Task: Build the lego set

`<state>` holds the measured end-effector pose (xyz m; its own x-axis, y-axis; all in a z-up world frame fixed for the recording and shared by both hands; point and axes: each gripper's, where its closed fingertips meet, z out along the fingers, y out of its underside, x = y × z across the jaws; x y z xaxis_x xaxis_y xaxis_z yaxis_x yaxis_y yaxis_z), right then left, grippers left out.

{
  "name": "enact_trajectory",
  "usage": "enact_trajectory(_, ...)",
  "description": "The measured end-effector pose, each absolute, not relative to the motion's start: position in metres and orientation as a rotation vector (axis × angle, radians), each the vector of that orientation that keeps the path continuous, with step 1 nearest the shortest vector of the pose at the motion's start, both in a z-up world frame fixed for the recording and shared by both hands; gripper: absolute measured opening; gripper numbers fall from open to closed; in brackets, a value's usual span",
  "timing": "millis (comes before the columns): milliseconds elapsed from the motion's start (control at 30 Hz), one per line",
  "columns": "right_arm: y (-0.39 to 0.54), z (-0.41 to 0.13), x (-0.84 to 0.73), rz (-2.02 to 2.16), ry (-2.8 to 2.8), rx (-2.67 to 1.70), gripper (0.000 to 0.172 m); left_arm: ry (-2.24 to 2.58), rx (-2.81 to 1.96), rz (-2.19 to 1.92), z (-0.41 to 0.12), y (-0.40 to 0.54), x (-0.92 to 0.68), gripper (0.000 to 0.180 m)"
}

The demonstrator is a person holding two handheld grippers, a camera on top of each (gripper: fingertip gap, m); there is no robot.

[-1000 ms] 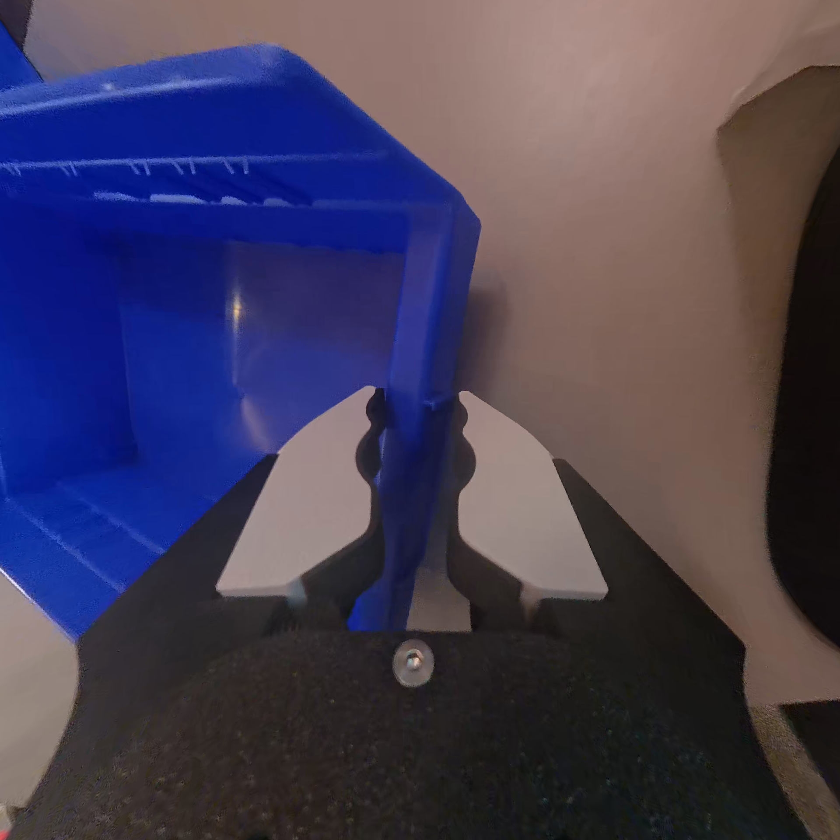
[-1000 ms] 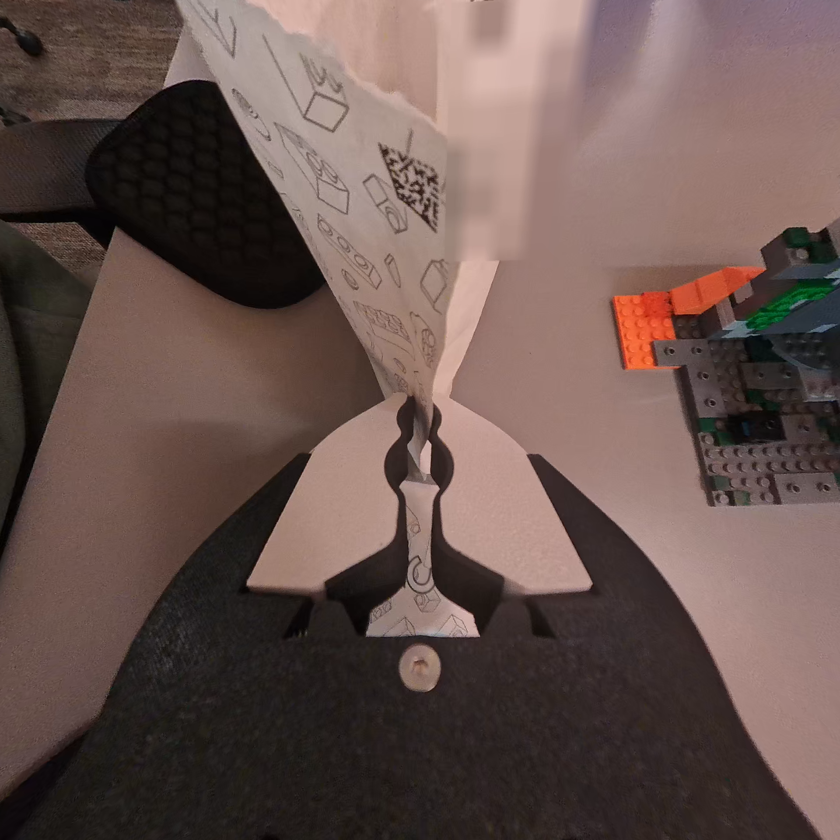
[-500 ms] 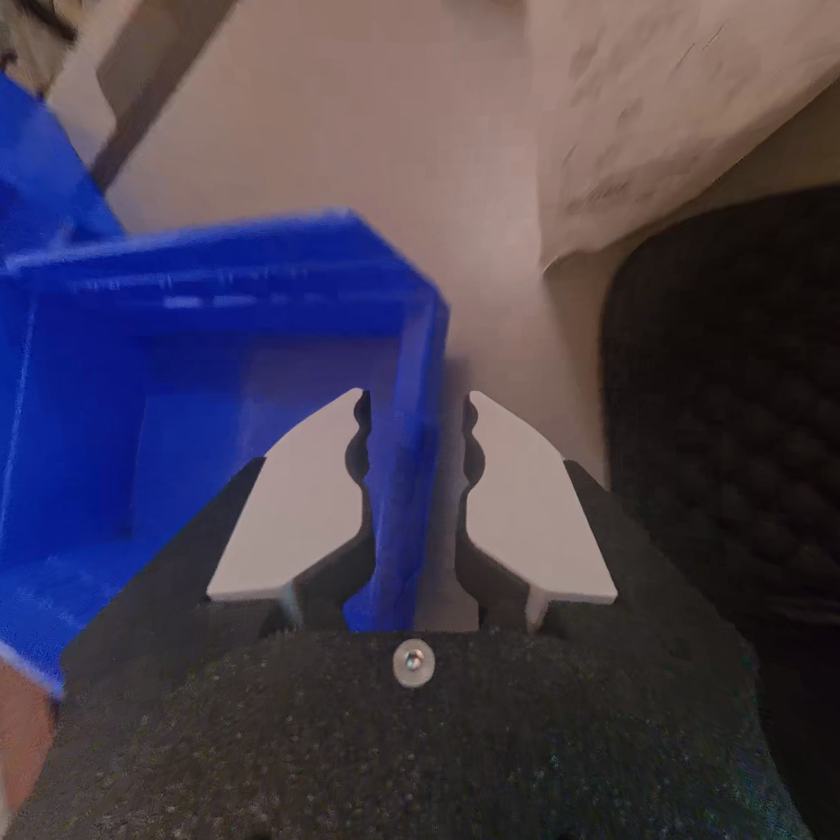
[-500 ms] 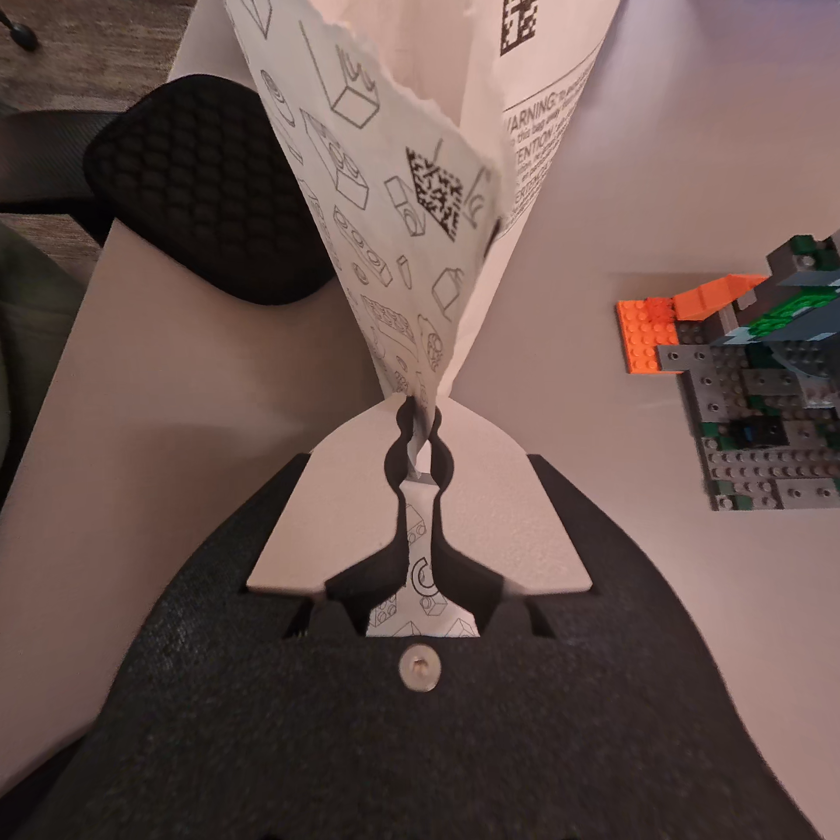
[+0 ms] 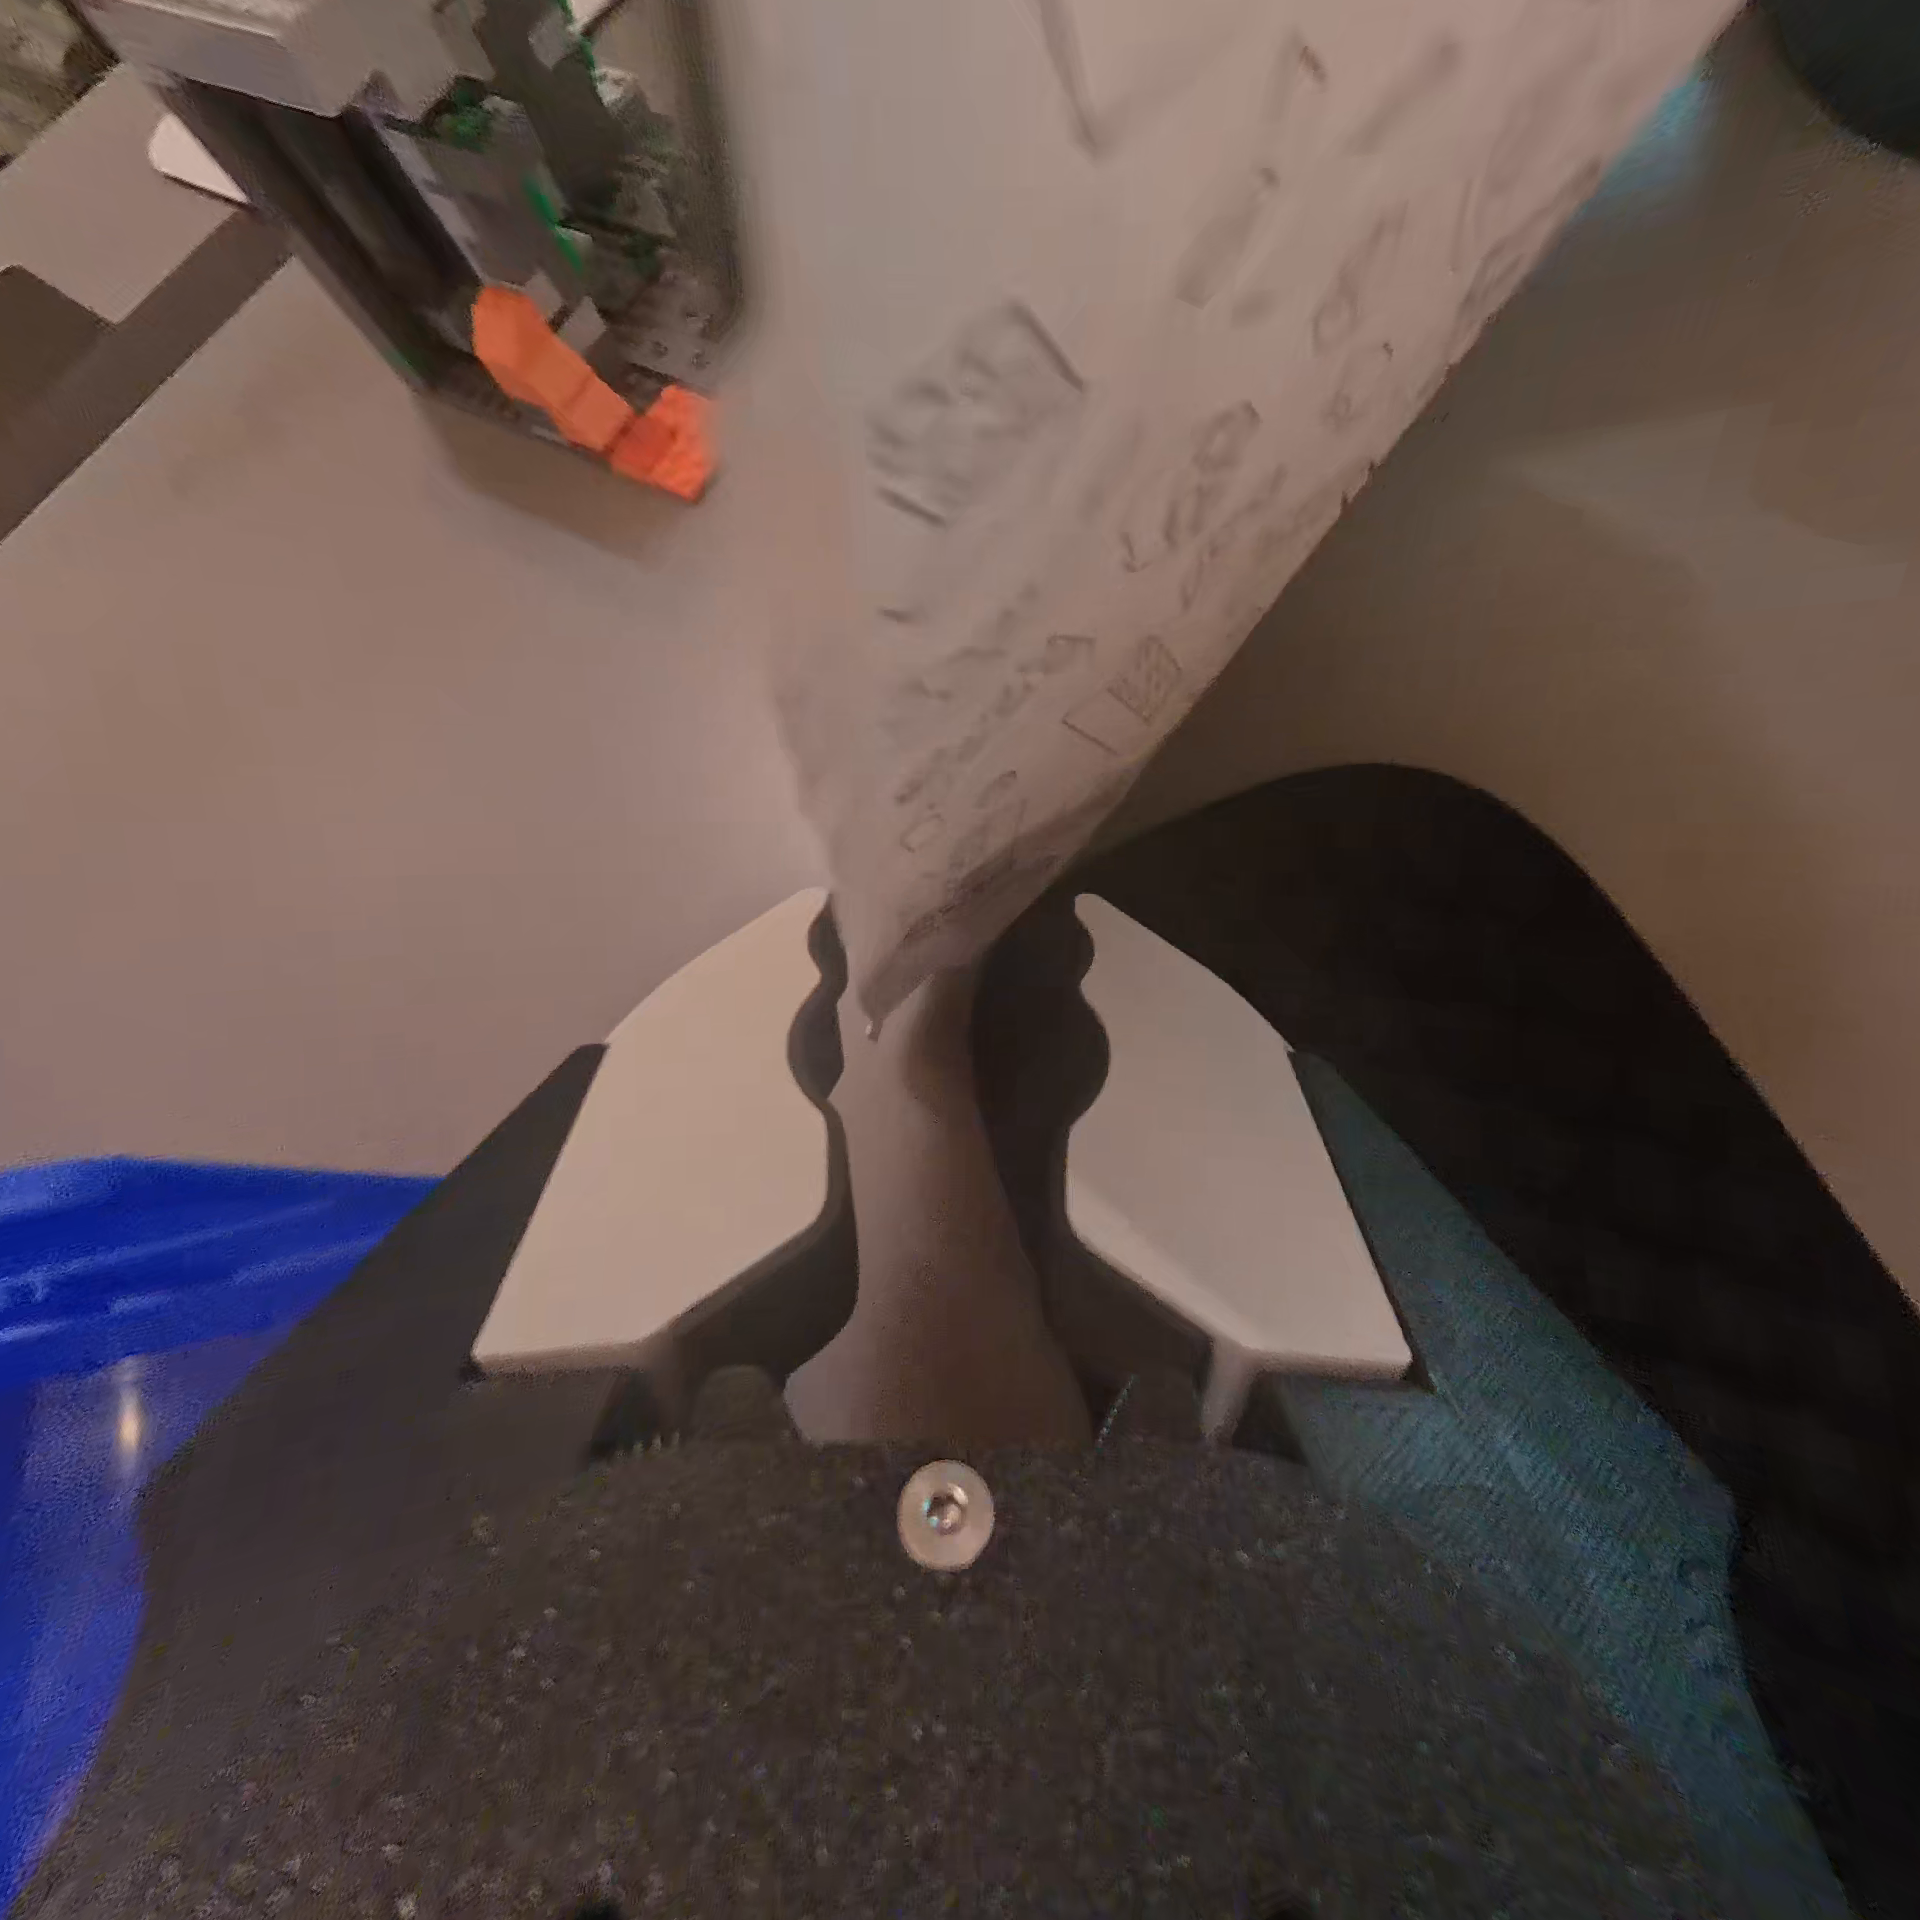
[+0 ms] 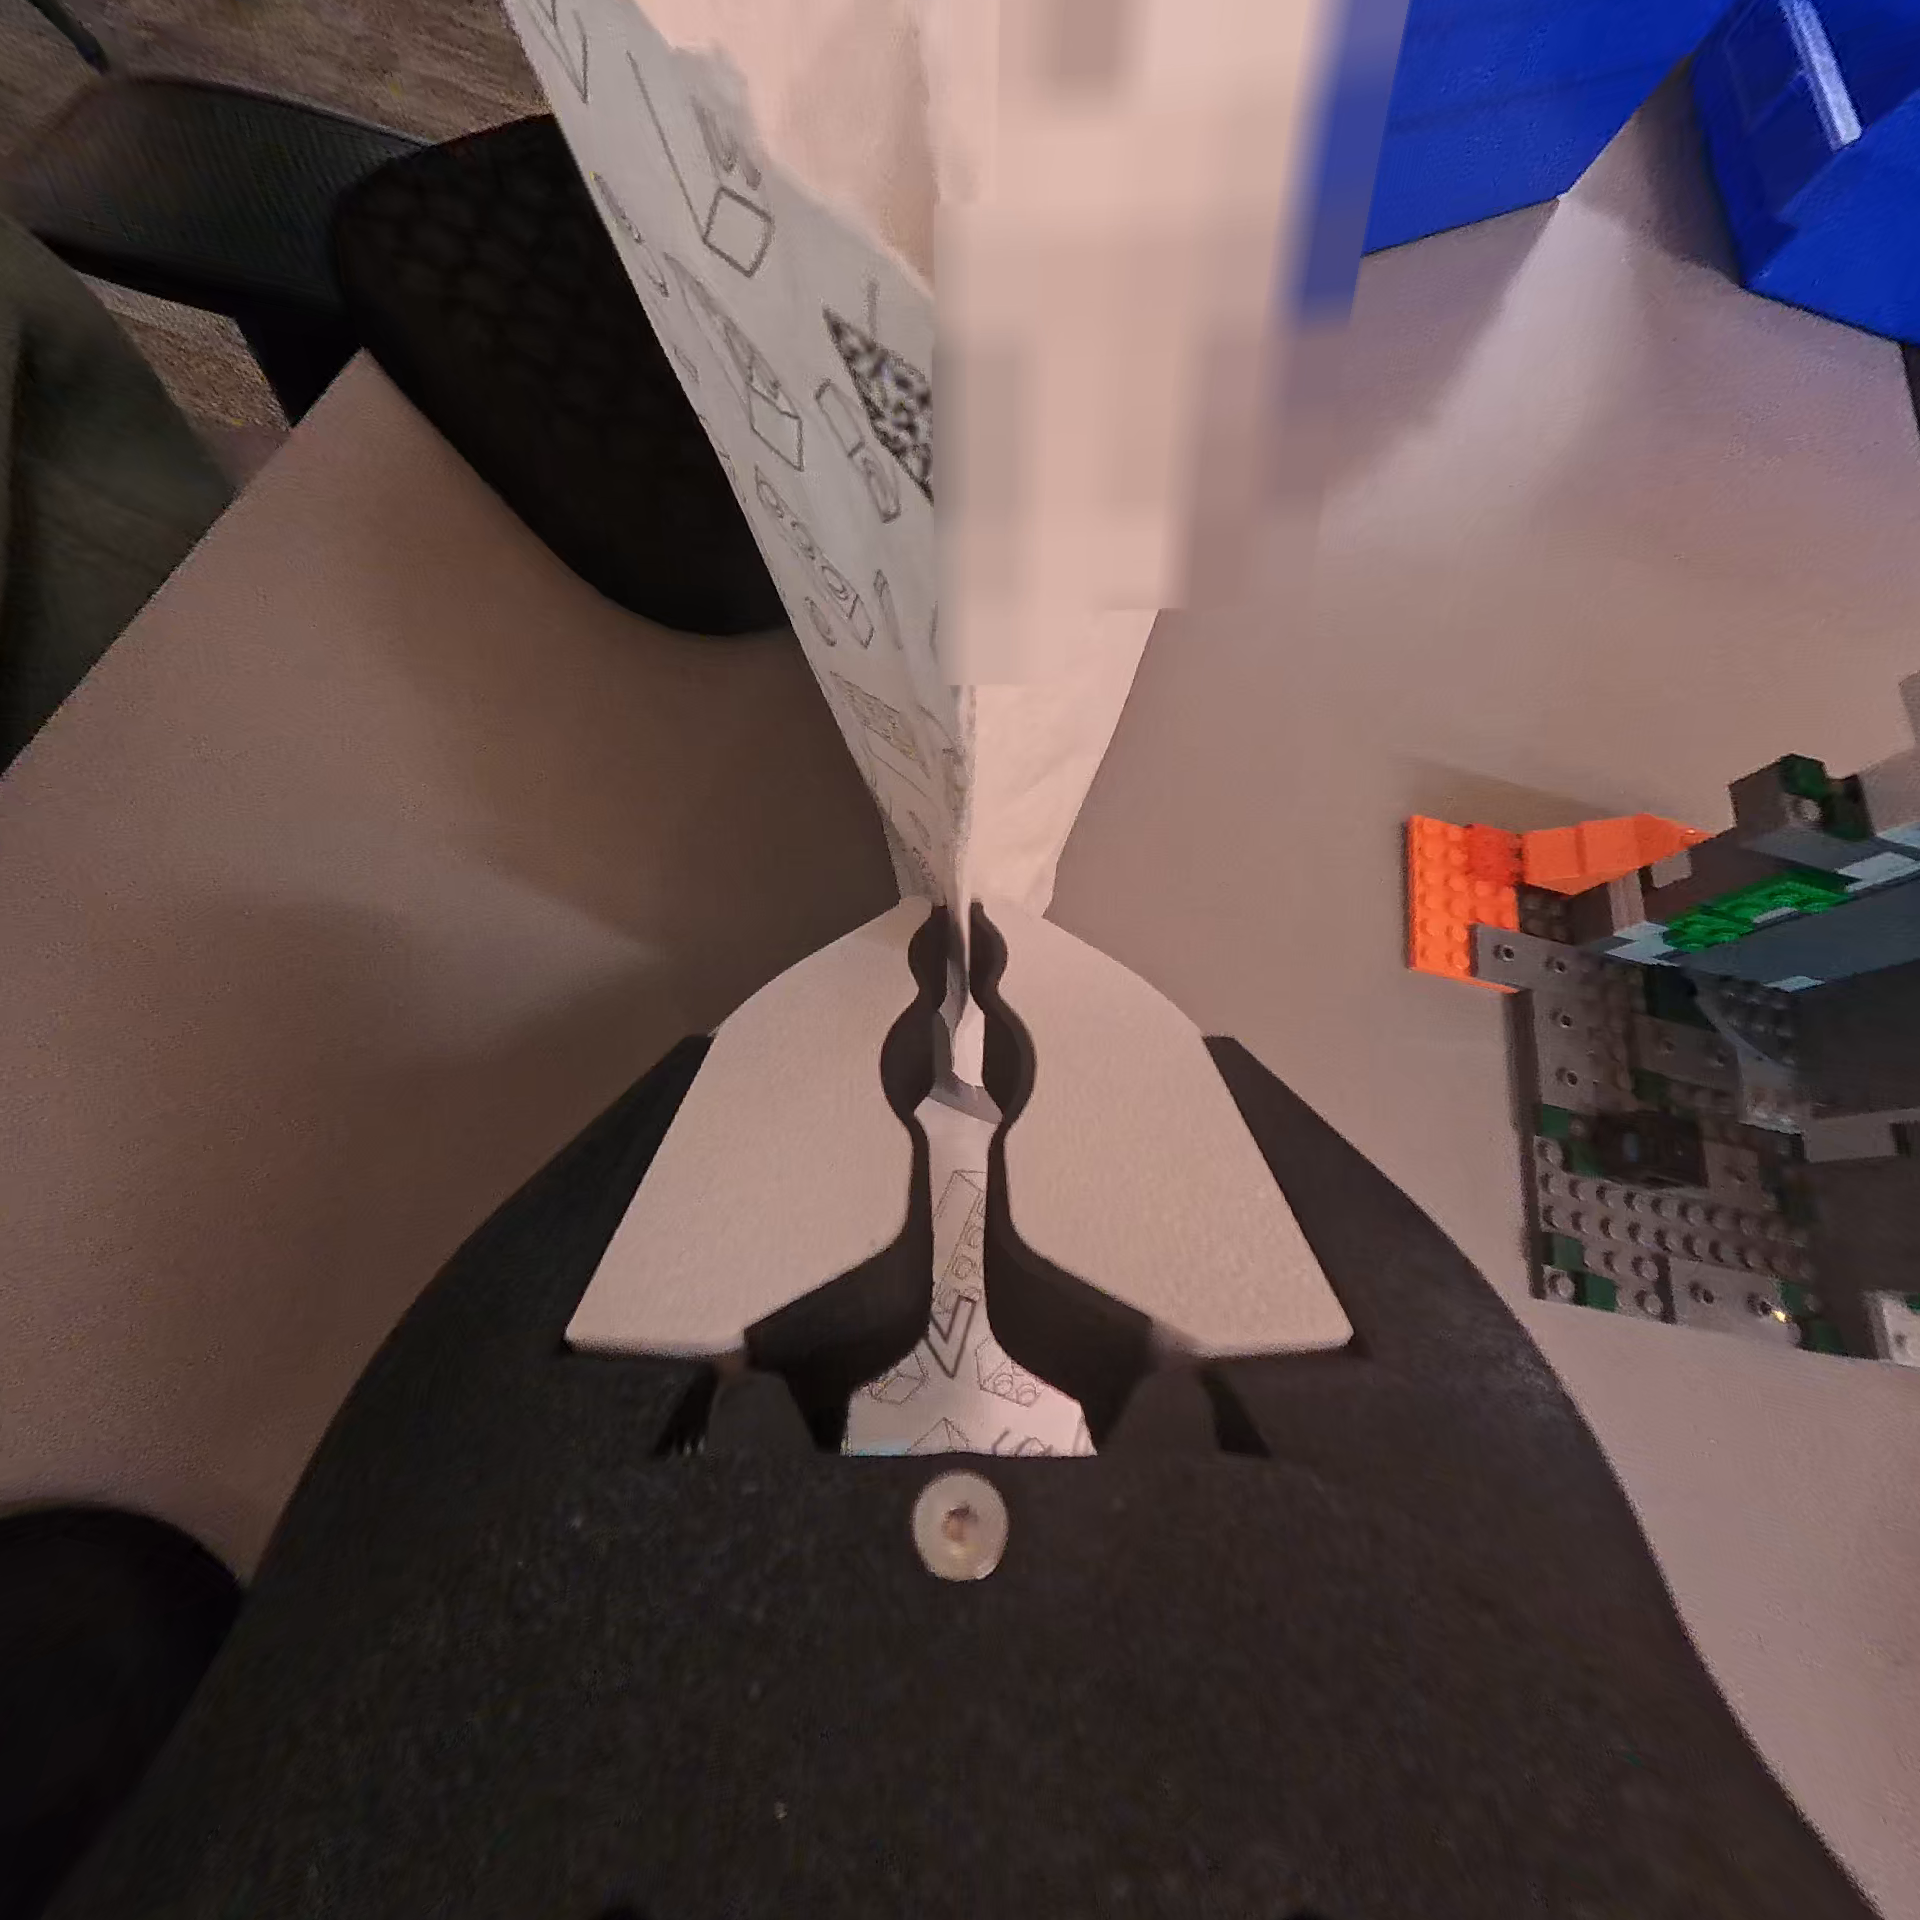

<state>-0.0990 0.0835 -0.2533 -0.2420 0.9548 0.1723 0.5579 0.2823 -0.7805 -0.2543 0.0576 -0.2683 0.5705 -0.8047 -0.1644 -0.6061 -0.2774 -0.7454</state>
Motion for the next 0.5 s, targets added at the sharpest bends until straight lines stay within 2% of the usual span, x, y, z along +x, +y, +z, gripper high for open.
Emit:
enact_trajectory(133, 0.092, -0.254, -0.099, 0.798, -1.859, -1.414, 0.005, 1.115, -2.024, -0.354, -0.280, 0.064, -0.253, 0.023)
enact_trajectory(233, 0.100, -0.260, -0.097, 0.783, -1.851, -1.491, 0.019, 1.089, -2.028, -0.392, -0.284, 0.064, -0.255, 0.009)
enact_trajectory(367, 0.100, -0.269, -0.094, 0.776, -1.853, -1.529, 0.022, 1.023, -2.037, -0.462, -0.284, 0.063, -0.256, 0.003)
enact_trajectory(400, 0.101, -0.271, -0.095, 0.768, -1.847, -1.542, 0.021, 1.009, -2.040, -0.475, -0.284, 0.063, -0.256, 0.001)
enact_trajectory(467, 0.104, -0.274, -0.097, 0.736, -1.835, -1.563, 0.004, 0.960, -2.066, -0.521, -0.282, 0.063, -0.257, 0.001)
enact_trajectory(500, 0.103, -0.272, -0.099, 0.760, -1.828, -1.575, 0.000, 0.944, -2.087, -0.556, -0.281, 0.062, -0.257, 0.001)
